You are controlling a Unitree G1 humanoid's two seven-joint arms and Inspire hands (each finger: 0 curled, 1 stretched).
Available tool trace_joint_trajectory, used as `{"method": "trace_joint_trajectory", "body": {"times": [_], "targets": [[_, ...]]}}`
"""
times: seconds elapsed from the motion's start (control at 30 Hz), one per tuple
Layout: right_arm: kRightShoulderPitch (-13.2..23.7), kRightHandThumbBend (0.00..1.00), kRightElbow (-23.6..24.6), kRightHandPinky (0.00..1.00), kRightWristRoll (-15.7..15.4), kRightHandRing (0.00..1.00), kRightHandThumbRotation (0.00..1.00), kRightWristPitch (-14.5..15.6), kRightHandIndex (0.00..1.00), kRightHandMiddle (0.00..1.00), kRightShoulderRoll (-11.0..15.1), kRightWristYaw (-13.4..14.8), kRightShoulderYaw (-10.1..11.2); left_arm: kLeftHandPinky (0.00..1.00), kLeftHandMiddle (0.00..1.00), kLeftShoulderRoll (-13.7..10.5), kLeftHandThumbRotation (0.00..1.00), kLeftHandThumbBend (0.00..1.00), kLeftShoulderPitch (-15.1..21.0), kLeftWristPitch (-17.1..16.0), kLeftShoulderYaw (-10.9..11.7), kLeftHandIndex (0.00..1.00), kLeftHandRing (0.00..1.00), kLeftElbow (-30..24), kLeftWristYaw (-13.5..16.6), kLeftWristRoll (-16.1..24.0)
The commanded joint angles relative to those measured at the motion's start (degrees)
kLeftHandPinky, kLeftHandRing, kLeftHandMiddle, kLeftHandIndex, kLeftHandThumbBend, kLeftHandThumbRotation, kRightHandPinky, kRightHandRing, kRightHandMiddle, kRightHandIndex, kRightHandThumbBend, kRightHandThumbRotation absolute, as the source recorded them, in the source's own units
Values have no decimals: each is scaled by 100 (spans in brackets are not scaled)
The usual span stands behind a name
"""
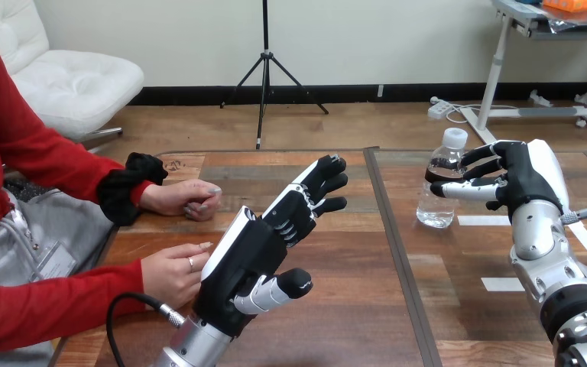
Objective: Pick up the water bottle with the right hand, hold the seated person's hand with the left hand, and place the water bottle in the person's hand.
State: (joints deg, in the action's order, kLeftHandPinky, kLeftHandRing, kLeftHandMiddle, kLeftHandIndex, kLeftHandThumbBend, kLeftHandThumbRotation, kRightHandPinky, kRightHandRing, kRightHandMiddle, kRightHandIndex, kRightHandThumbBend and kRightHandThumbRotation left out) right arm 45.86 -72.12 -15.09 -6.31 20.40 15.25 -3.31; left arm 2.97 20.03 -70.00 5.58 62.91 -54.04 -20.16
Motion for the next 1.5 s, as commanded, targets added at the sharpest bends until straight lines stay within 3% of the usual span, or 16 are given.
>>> {"method": "trace_joint_trajectory", "body": {"times": [0.0,0.43,0.8,1.1,1.47], "targets": [[120,81,381,31,76,39,0,-132,59,53,0,33,69,87,96,29,78,100,240,-1,60,94,94,-177,-24,-114],[-68,84,791,33,16,42,2,58,62,57,14,33,-28,88,95,17,79,100,263,51,74,94,94,-187,-107,-184],[-231,89,1213,33,-11,43,20,452,66,55,112,-202,-63,88,95,-1,78,100,273,50,63,94,94,-169,-119,-193],[-344,92,1469,45,-52,56,31,679,71,61,212,-466,-82,88,95,-2,78,100,260,60,59,94,94,-185,-109,-192],[-456,97,1683,49,-176,59,44,809,74,64,293,-615,-116,87,96,-23,79,100,245,48,68,94,94,-193,-121,-208]]}}
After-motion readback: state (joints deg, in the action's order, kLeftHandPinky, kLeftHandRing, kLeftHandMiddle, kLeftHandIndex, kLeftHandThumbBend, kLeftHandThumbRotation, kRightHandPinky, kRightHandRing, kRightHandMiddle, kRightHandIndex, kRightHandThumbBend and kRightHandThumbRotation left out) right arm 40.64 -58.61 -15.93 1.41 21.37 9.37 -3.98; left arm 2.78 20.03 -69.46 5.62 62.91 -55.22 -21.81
